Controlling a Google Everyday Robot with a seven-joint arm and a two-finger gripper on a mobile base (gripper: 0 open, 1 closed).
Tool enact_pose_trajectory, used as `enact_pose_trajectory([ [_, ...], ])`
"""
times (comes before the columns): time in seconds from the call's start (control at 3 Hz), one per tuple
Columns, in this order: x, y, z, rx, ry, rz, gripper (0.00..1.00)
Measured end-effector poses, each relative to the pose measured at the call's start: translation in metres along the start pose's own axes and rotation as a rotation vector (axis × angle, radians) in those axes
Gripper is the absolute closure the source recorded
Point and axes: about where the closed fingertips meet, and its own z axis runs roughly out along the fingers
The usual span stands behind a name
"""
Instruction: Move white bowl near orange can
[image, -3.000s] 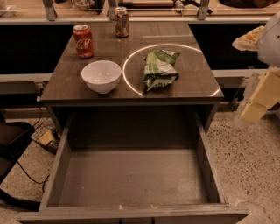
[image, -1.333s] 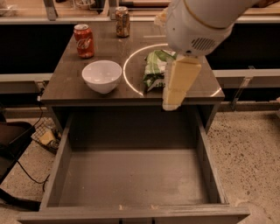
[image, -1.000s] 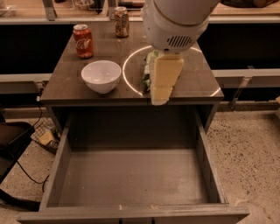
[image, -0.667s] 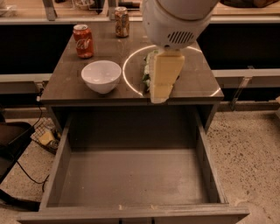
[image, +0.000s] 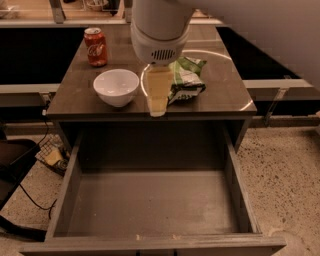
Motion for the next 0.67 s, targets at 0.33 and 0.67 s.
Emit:
enact_pose_trajectory([
  [0.33,-0.008,-0.003,0.058,-0.077,-0.003,-0.016,0.00],
  [0.67,-0.016,0.003,0.101,-0.142,-0.014,-0.025,0.00],
])
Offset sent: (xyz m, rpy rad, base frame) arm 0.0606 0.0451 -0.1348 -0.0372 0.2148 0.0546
